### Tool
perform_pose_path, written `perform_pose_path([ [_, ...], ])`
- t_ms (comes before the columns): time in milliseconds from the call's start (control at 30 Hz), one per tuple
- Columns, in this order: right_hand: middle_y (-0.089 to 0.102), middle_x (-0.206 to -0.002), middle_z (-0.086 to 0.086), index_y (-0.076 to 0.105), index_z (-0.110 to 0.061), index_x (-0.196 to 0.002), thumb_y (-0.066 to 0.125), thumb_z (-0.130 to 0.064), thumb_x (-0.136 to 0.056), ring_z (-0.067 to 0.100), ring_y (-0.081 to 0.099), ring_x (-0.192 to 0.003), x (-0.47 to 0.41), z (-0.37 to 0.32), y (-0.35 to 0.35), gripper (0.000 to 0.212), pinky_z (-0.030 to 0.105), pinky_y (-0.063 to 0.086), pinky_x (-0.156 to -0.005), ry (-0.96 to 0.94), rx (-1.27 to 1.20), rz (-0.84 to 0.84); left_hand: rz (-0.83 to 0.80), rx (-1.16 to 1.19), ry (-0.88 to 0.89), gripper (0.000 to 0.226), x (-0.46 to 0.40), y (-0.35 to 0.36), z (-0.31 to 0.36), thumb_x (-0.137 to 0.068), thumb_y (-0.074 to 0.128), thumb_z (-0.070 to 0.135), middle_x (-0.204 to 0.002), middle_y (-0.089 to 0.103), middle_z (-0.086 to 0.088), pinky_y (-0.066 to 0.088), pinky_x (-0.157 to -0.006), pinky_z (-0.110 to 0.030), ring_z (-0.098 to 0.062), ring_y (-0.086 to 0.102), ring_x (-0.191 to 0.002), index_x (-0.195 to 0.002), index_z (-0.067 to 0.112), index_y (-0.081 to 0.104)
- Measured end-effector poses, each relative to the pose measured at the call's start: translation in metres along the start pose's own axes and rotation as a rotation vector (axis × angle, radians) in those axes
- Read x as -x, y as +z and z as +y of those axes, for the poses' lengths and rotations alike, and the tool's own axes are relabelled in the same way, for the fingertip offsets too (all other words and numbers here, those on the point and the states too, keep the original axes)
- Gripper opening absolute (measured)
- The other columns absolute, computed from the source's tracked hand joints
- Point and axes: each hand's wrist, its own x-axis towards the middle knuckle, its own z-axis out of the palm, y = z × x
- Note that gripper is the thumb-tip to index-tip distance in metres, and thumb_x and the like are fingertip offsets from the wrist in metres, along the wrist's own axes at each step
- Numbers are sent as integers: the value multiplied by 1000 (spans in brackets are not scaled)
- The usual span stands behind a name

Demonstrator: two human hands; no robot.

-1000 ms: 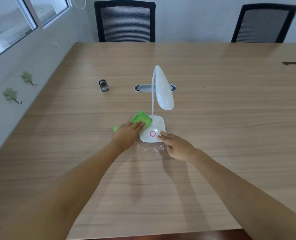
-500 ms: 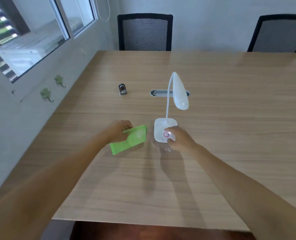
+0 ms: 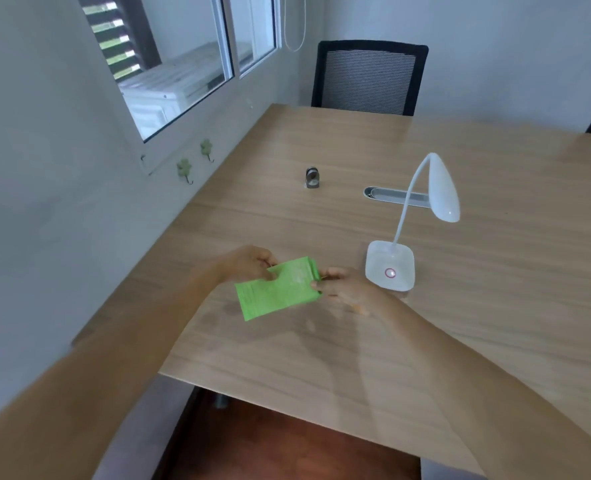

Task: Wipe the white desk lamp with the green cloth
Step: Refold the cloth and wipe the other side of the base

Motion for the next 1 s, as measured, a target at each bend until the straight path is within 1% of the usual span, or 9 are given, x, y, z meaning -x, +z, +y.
perform_pose_path([
  [133,64,-97,8,61,-4,-111,62,-3,-85,19,62,-88,-11,0,18,26,41,44,-102,89,-111,-7,-1,-27,-150,17,22,-7,-27,-80,71,21,-88,65,-1,45,-71,-24,-15,58,-85,-97,20,67],
  [267,71,-72,-2,61,-16,-84,61,-3,-86,7,68,-60,-23,3,37,13,21,57,-64,167,-237,36,-33,467,-331,20,36,-12,-63,-80,66,1,-81,74,-1,52,-83,-33,-16,67,-76,-93,15,63],
  [433,65,-79,6,58,-15,-77,65,-11,-84,15,61,-68,-39,1,74,11,24,51,-60,273,-287,65,166,838,-458,19,39,-16,-92,-89,56,9,-83,67,4,52,-48,-12,-8,62,-72,-106,19,58],
  [600,66,-86,10,60,-12,-83,66,-10,-83,19,63,-68,-59,0,104,6,26,53,-53,339,-295,146,438,949,-494,10,14,-12,-117,-91,54,14,-83,60,2,44,-60,-19,-9,55,-72,-98,19,59],
  [700,62,-95,16,55,-8,-76,63,-7,-86,24,63,-71,-69,-4,115,12,32,59,-63,331,-285,201,520,906,-431,28,0,-11,-124,-89,55,10,-100,63,-6,48,-68,-24,-17,59,-87,-116,10,61],
  [800,64,-95,20,59,-4,-80,64,-12,-85,26,63,-69,-77,-4,122,10,38,58,-70,307,-94,296,587,722,-337,32,-8,-10,-124,-85,55,5,-97,65,-4,50,-84,-32,-17,59,-92,-116,6,64],
  [867,66,-84,17,65,0,-85,66,-17,-83,22,62,-54,-79,-2,123,18,36,59,-59,267,82,354,622,600,-278,32,-9,-9,-118,-84,52,0,-86,64,1,47,-75,-27,-14,58,-85,-109,15,66],
  [933,66,-72,14,69,2,-87,68,-23,-80,27,66,-57,-79,0,123,26,41,62,-64,223,233,382,611,420,-247,29,-10,-7,-115,-85,52,1,-81,61,5,40,-63,-23,-11,57,-79,-100,24,62],
  [1000,65,-62,9,68,-5,-73,67,-30,-79,28,68,-65,-75,0,122,26,40,61,-71,170,373,378,601,268,-245,23,-11,-8,-118,-86,55,8,-99,66,-3,39,-69,-22,-18,60,-92,-106,13,65],
])
